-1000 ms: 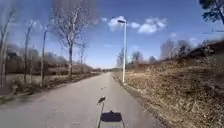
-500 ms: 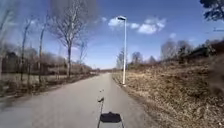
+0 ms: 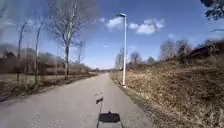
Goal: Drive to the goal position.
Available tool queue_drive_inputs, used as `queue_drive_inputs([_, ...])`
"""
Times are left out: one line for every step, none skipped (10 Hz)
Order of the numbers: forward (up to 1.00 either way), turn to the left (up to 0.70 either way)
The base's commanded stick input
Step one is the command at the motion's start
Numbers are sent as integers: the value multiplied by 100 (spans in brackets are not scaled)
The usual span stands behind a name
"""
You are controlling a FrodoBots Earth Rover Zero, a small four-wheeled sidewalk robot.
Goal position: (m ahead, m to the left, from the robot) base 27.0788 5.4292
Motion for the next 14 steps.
queue_drive_inputs([85,0])
queue_drive_inputs([85,0])
queue_drive_inputs([85,0])
queue_drive_inputs([85,0])
queue_drive_inputs([85,0])
queue_drive_inputs([85,0])
queue_drive_inputs([85,4])
queue_drive_inputs([85,27])
queue_drive_inputs([85,27])
queue_drive_inputs([85,27])
queue_drive_inputs([85,2])
queue_drive_inputs([85,22])
queue_drive_inputs([85,27])
queue_drive_inputs([85,27])
